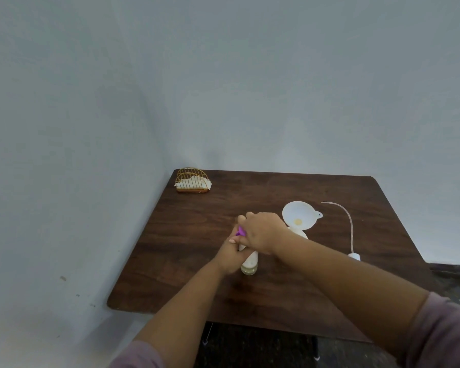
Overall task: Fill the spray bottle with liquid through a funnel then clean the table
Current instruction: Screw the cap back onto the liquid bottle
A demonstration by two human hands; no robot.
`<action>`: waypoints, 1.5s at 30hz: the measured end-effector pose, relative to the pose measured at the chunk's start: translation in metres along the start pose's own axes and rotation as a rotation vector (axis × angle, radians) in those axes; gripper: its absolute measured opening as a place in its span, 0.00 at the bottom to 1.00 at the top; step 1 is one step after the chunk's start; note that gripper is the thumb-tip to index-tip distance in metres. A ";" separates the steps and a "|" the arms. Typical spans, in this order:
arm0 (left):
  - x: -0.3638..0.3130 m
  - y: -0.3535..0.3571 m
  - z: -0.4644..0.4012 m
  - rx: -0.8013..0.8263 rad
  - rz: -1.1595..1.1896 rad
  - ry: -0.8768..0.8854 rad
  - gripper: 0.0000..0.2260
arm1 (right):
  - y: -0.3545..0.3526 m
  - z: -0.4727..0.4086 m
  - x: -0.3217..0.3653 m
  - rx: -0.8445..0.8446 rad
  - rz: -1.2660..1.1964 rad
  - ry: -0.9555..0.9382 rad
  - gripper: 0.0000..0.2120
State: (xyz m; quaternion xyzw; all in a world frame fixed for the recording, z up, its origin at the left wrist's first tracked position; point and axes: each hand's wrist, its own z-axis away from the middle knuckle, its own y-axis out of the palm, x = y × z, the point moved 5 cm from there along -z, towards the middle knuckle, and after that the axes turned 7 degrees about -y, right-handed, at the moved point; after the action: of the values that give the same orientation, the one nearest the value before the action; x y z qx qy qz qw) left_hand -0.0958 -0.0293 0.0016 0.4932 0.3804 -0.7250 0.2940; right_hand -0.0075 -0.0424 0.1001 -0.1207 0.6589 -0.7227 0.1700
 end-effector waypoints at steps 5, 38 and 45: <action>-0.007 0.000 -0.002 0.075 -0.032 -0.008 0.24 | -0.005 0.003 -0.001 -0.021 0.108 -0.135 0.19; -0.004 0.000 0.004 0.051 -0.033 -0.017 0.28 | 0.016 0.002 -0.001 -0.197 -0.113 0.282 0.19; -0.001 -0.001 -0.001 0.044 -0.077 -0.011 0.24 | 0.021 0.005 -0.006 -0.192 -0.265 0.340 0.22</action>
State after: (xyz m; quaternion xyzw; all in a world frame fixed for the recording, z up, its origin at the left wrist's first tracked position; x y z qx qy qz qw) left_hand -0.0956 -0.0279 0.0026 0.4806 0.3816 -0.7466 0.2569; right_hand 0.0017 -0.0465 0.0797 -0.0985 0.7221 -0.6828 -0.0519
